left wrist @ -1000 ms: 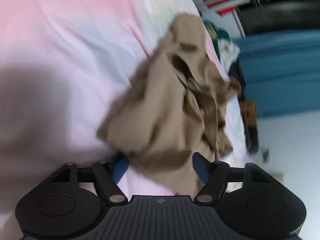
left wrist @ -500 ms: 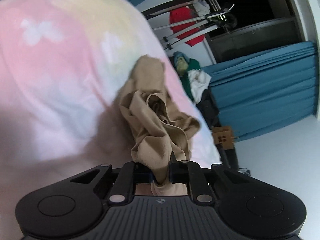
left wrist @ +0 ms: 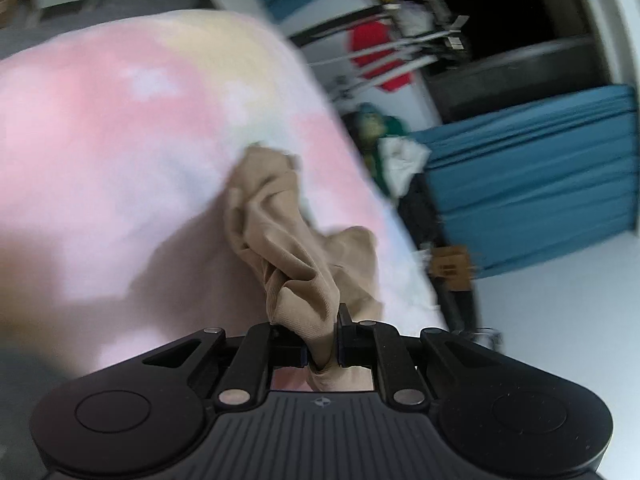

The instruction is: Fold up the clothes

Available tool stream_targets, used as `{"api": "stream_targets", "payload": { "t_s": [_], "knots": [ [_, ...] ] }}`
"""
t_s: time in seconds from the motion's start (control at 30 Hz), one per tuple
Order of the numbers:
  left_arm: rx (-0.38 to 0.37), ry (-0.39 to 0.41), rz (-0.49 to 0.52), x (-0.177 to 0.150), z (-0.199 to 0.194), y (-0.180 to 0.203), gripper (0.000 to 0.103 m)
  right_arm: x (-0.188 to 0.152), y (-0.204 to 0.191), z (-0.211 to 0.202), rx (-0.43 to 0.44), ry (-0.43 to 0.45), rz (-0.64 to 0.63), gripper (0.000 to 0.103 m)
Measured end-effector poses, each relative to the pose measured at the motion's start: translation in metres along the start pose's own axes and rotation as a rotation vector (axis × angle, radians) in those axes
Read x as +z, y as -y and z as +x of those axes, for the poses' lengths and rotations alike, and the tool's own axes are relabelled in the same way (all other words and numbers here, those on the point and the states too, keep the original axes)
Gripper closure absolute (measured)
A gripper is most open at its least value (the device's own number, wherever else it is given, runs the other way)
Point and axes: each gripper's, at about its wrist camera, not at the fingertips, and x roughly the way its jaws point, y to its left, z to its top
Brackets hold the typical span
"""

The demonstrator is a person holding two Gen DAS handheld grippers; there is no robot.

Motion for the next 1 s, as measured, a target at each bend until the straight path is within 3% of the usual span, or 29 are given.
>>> {"api": "stream_targets", "payload": {
  "t_s": [0.13, 0.33, 0.47, 0.63, 0.83, 1.0],
  "knots": [
    [0.036, -0.031, -0.051, -0.022, -0.016, -0.008, 0.090, -0.018, 0.002, -0.031, -0.030, -0.007, 0.028, 0.090],
    [0.031, -0.001, -0.111, 0.002, -0.003, 0.000, 0.088, -0.002, -0.004, -0.026, -0.048, -0.002, 0.084, 0.089],
    [0.042, 0.029, -0.154, 0.033, 0.038, 0.019, 0.088, 0.021, -0.005, 0.004, -0.061, 0.018, 0.155, 0.089],
    [0.069, 0.035, -0.178, 0.083, 0.110, 0.033, 0.087, 0.062, -0.003, 0.071, -0.099, 0.058, 0.233, 0.089],
    [0.148, 0.000, -0.151, 0.134, 0.210, 0.013, 0.085, 0.098, 0.018, 0.155, -0.177, 0.063, 0.278, 0.089],
    [0.184, -0.054, -0.080, 0.151, 0.258, -0.008, 0.083, 0.110, 0.050, 0.204, -0.233, 0.039, 0.275, 0.088]
  ]
}}
